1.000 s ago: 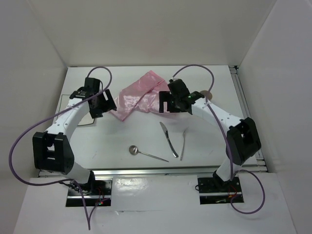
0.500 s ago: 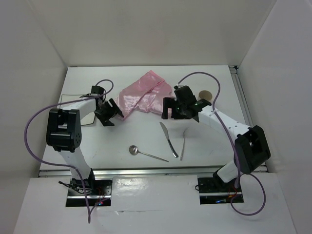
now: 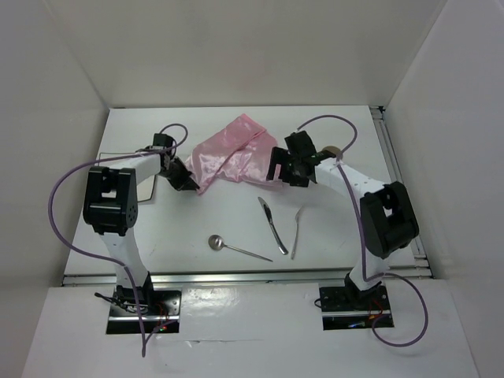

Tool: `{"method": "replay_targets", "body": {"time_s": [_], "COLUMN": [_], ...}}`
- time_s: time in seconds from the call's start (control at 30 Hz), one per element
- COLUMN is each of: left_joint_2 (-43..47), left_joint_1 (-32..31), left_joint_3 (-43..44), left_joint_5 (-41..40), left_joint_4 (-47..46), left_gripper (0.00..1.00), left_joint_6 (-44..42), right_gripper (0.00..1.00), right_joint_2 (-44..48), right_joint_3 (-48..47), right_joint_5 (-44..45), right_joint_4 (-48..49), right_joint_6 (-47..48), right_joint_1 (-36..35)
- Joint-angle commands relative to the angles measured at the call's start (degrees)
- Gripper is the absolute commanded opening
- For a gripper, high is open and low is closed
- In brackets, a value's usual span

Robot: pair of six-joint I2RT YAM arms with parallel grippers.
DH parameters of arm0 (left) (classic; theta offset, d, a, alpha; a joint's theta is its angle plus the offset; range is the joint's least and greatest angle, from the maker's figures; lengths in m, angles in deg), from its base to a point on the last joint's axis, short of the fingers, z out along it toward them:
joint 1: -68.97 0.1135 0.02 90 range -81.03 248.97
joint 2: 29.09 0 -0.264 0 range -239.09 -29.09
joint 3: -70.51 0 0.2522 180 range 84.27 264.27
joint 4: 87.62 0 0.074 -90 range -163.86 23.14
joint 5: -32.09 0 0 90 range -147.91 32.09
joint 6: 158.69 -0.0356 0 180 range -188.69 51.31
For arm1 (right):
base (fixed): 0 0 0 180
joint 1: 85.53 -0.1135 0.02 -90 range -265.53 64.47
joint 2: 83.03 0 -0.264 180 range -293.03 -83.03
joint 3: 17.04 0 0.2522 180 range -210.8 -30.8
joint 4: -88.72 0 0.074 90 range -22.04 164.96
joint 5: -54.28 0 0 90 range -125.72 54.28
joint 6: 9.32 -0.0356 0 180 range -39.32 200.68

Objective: Set the dinner table for one person

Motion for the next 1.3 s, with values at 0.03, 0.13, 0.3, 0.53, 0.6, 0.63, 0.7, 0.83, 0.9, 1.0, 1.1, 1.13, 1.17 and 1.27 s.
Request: {"method": "replay_targets", "body": {"time_s": [0.03,0.13,0.3,0.53,0.6,0.63,0.7,0.83,0.9,1.0,1.1,1.13,1.17,1.27], "left_joint_2": [1.7,4.4,7.7,10.0,11.3,11.3,11.8,15.9,20.0,25.3,27.5,28.2,29.1,29.1], "left_joint_1": [-0.4,-0.4,-0.4,2.0,3.8,6.2,8.8,15.2,18.8,23.0,25.0,25.8,25.8,25.8], "left_joint_3": [4.3,7.6,14.2,28.4,31.1,32.7,37.0,38.9,35.5,31.1,29.5,28.9,28.2,28.2], "left_joint_5": [-0.1,0.5,0.5,1.6,3.7,6.0,8.1,12.6,14.9,19.6,22.5,22.5,23.3,23.3], "left_joint_4": [2.9,5.3,9.6,15.5,15.5,15.5,16.2,16.7,14.6,11.1,10.6,10.6,9.9,8.2], "left_gripper": [0.00,0.00,0.00,0.00,0.00,0.00,0.00,0.00,0.00,0.00,0.00,0.00,0.00,0.00], "left_joint_6": [-0.3,-1.4,-4.6,-5.3,-4.8,-3.3,-2.0,1.6,4.1,6.3,6.9,7.5,7.5,8.7], "right_gripper": [0.92,0.80,0.24,0.00,0.00,0.00,0.00,0.00,0.00,0.00,0.00,0.00,0.00,0.00], "right_joint_2": [-4.5,-7.7,-10.2,-6.3,-5.8,-5.8,-5.3,-1.1,2.8,9.1,14.7,15.7,16.5,15.9], "right_joint_3": [-4.7,-5.9,-9.5,-19.4,-24.5,-27.3,-35.2,-41.1,-40.4,-37.6,-34.1,-33.4,-33.4,-34.4], "right_joint_5": [-2.9,-2.6,-0.4,-0.4,-0.4,-0.9,-1.5,-2.8,-3.3,-3.3,-3.3,-3.3,-3.3,-4.5], "right_joint_4": [5.9,7.2,7.1,4.0,1.9,0.8,-2.7,-5.8,-6.4,-6.4,-5.7,-5.7,-5.7,-6.4], "right_joint_6": [-2.1,-2.8,-2.1,2.5,3.9,4.6,6.6,9.1,9.1,9.1,8.5,8.5,8.5,9.0], "right_joint_1": [1.6,1.6,1.6,3.0,4.2,4.9,6.0,6.8,7.3,7.3,7.3,7.3,7.3,7.9]}}
